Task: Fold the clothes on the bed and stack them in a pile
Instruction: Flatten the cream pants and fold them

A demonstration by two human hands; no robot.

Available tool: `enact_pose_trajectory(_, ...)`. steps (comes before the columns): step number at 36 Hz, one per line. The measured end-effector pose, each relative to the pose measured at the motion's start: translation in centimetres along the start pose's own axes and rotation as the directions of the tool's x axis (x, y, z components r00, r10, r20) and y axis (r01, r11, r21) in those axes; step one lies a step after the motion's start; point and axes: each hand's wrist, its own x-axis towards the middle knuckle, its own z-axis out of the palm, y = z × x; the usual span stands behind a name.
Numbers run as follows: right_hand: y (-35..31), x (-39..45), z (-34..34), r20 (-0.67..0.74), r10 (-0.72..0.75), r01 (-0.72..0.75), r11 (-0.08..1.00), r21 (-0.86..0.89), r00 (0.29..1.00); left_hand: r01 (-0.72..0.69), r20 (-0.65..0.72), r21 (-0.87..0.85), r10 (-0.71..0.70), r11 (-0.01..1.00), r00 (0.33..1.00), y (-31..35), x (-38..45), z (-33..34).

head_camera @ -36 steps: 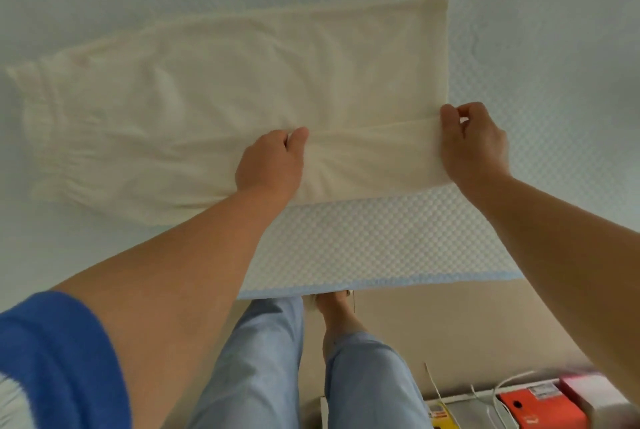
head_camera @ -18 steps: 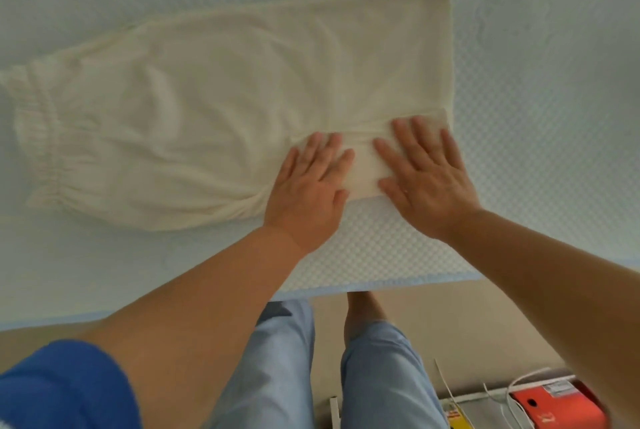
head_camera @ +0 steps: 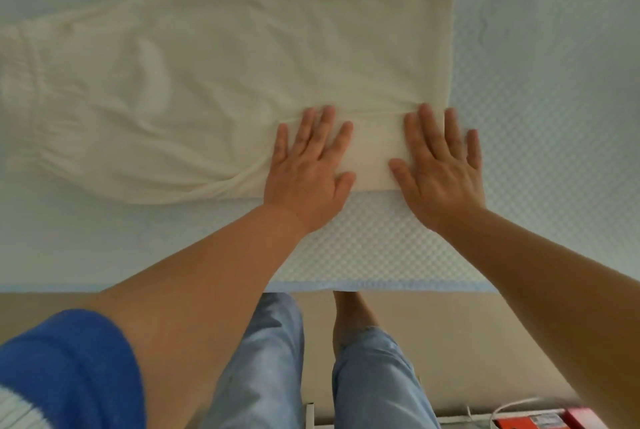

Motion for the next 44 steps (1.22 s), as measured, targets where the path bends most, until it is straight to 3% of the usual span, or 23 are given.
enact_pose_trajectory(7,0.3,-0.7,-0.7,0.005,0.028,-0.029,0.992,0.121,1.000,-0.016,0.037,0.049,0.014,0.999,0.999,0.3,1.6,-0.8)
enact_pose_trajectory(9,0.0,-0.3,-1.4,-0.045,0.072,-0.059,0.968,0.245,0.996,-0.015,0.049,0.053,0.012,0.998,0.999,0.3,1.6,-0.9)
enact_pose_trajectory(12,-0.2,0.9,-2.9,-0.111,0.256,-0.165,0.841,0.515,0.960,0.009,0.042,0.063,-0.012,0.998,0.999,0.8,1.4,-1.4)
enact_pose_trajectory(18,0.7,4.4,-5.1,0.144,0.439,-0.415,0.620,0.665,0.887,-0.002,-0.194,-0.083,-0.014,0.997,0.981,2.9,0.3,-2.7)
enact_pose_trajectory(24,1.3,5.9,-6.2,0.295,0.347,-0.448,0.550,0.704,0.890,0.057,0.047,-0.117,-0.052,0.992,0.998,2.5,0.8,-2.2)
enact_pose_trajectory(29,0.5,5.2,-7.5,0.180,0.273,-0.314,0.603,0.733,0.945,0.164,0.160,-0.371,-0.111,0.914,0.981,1.9,2.1,-4.0)
enact_pose_trajectory(32,-1.0,4.7,-8.7,0.151,0.226,-0.260,0.606,0.751,0.962,0.287,0.234,-0.550,-0.185,0.784,0.955,1.8,2.9,-5.8)
enact_pose_trajectory(34,-2.4,4.4,-9.6,0.146,0.189,-0.232,0.594,0.770,0.971,0.382,0.289,-0.666,-0.250,0.641,0.924,1.6,3.3,-7.1)
enact_pose_trajectory(36,-4.1,4.4,-10.5,0.129,0.151,-0.194,0.596,0.780,0.980,0.451,0.359,-0.778,-0.280,0.438,0.890,1.3,3.8,-8.1)
enact_pose_trajectory(40,-8.8,4.5,-11.5,0.167,0.049,-0.162,0.614,0.773,0.985,0.516,0.530,-0.848,-0.250,-0.124,0.810,-0.5,3.6,-9.9)
enact_pose_trajectory(44,-14.5,4.9,-11.2,0.147,-0.016,-0.097,0.679,0.727,0.989,0.460,0.561,-0.794,-0.188,-0.398,0.806,-5.0,2.6,-10.6)
